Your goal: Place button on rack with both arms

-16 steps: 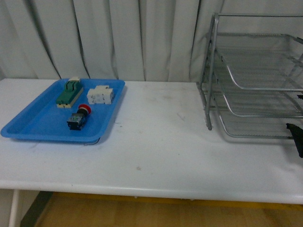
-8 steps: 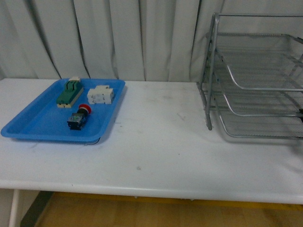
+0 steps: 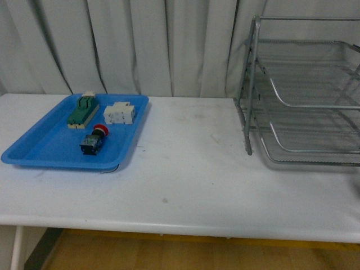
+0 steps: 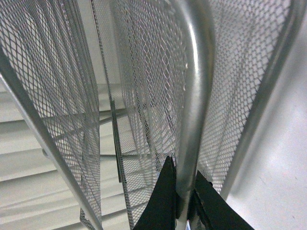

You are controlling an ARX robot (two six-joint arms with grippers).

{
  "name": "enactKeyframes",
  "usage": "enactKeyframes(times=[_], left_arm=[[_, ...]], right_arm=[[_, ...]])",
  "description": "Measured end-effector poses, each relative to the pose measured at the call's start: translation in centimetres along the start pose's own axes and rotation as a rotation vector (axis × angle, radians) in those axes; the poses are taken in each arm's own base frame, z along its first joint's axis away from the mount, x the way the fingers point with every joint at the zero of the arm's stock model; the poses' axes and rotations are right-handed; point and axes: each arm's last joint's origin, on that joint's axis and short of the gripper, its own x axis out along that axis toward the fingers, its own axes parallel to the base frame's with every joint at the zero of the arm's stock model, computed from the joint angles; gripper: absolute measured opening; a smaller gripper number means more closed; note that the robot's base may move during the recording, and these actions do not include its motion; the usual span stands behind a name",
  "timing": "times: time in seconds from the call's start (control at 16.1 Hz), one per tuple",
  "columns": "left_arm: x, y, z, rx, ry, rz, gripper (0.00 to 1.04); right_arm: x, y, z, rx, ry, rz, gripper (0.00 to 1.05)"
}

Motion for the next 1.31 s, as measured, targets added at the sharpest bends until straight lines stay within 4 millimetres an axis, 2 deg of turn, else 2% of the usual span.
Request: enactKeyframes(times=[0.44,0.56,0.62,0.81,1.06,1.12,1.18,1.31], left_arm=[[0.0,0.0,0.0,0.000,0.000,0.000,0.98],[0.0,0.0,0.0,0.000,0.000,0.000,0.98],[0.0,0.0,0.0,0.000,0.000,0.000,0.98],[0.0,0.0,0.0,0.000,0.001,0.000,0.98],[0.0,0.0,0.0,0.000,0.000,0.000,0.98],[0.0,0.0,0.0,0.000,0.000,0.000,0.98],[0.0,0.0,0.0,0.000,0.000,0.000,0.98],[0.0,0.0,0.0,0.000,0.000,0.000,0.98]], right_arm=[[-5.5,-1.8,-0.2,0.026,0.007,-0.099,0.03],[-6.2,-2.3,-0.4,0.029,0.018,-0.116,0.03],[-6.3,-2.4,-0.3,0.022,0.020,-0.119,0.09],[-6.8,-2.9,-0.3,0.035,0.022,-0.153,0.46],[-8.8,-3.5,-1.0,0.071,0.023,-0.221,0.92],[-9.6,-3.7,-1.4,0.083,0.023,-0.245,1.00],[-10.3,-3.5,-1.7,0.083,0.028,-0.251,0.97],[-11.0,-3.1,-1.8,0.097,0.023,-0.251,0.98]])
